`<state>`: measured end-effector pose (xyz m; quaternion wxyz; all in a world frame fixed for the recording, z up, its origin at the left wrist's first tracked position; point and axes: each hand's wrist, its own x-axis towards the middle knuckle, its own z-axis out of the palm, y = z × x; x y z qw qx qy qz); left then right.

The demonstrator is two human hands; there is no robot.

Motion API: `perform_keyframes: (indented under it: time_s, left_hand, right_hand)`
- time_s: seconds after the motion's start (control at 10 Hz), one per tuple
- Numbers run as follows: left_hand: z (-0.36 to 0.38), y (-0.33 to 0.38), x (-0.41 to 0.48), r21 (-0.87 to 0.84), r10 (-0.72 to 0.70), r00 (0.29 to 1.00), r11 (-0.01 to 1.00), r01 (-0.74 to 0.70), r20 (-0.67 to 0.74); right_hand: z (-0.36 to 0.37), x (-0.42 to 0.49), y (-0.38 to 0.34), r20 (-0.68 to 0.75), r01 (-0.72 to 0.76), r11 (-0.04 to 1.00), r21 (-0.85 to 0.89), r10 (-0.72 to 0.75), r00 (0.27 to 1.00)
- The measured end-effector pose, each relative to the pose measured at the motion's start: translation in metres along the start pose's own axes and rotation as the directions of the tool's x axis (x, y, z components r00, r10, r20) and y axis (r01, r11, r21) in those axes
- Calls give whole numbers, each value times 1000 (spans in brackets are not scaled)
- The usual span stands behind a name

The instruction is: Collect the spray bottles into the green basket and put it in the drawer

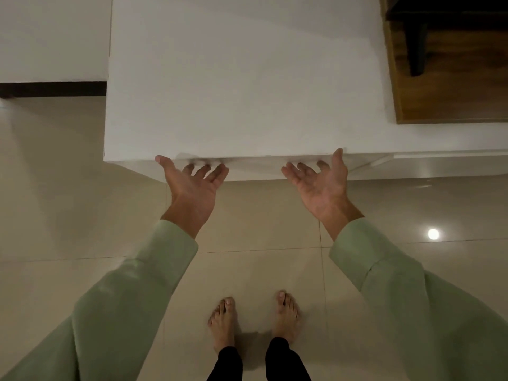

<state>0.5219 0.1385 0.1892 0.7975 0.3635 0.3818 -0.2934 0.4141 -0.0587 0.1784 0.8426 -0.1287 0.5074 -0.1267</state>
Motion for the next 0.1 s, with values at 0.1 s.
perform_keyframes:
  time_s: [0.1]
  left_hand:
    - [-18,2,-21,252,48,999,966,-49,11]
  right_hand:
    - [-13,-23,5,31,3,992,-124,1,1000]
